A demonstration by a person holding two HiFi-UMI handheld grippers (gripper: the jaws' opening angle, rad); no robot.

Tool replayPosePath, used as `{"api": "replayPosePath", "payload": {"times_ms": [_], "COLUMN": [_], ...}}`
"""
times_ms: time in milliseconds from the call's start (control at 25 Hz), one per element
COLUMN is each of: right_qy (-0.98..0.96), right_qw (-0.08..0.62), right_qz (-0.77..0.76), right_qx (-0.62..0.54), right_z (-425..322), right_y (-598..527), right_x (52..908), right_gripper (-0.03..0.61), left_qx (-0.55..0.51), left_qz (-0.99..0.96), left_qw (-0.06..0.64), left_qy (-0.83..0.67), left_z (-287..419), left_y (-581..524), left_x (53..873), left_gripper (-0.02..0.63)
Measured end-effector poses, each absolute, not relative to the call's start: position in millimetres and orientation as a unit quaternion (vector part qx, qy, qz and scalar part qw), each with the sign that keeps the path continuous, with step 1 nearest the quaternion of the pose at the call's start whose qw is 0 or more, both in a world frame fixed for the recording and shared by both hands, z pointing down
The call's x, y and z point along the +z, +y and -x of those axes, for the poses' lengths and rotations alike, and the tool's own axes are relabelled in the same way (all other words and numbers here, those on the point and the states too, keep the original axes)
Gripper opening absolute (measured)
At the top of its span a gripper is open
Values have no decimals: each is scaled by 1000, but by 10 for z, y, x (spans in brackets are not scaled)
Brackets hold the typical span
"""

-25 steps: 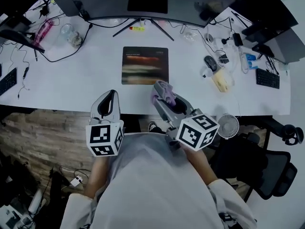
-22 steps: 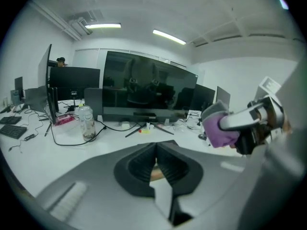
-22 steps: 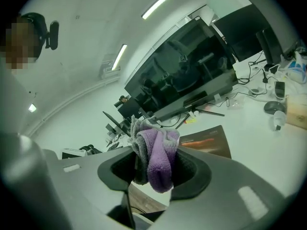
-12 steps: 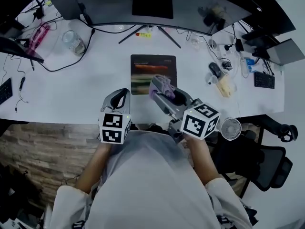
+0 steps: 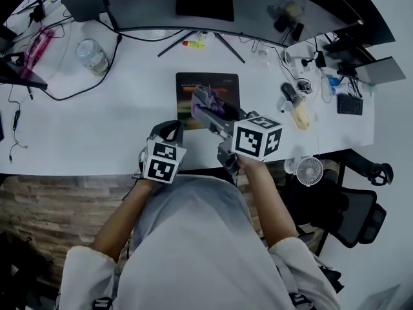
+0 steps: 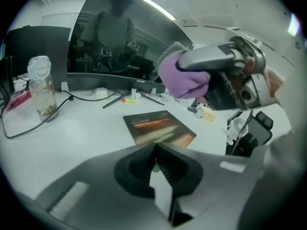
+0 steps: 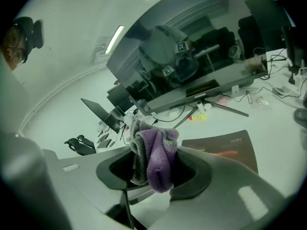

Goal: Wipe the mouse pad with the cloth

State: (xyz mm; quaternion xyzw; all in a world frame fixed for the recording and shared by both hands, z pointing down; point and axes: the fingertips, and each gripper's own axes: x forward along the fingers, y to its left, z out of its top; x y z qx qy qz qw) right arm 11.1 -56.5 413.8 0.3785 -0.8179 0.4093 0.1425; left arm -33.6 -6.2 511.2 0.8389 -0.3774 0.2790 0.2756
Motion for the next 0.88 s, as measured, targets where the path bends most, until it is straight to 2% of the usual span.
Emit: {"api": "replayPosePath", "payload": {"times_ms": [360, 800, 880], "right_qy": [-785, -736, -731], "right_qw": [176, 290, 292], "right_qz": [-365, -402, -403], "right_qx": [468, 462, 467], "right_z": [64, 85, 113], "right_y": [-1080, -1403, -1455], "right_x": [4697, 5445, 5491], "right_gripper": [193, 193, 193], "left_qx": [299, 329, 331], "left_qz": [-816, -810, -812], "left_qw": [326, 340, 334], "left_qy": [-372, -347, -345], "left_z": [267, 254, 259], "left_y": [-144, -229, -240], "left_x": [5519, 5760, 5758], "left_gripper": [0, 0, 0]}}
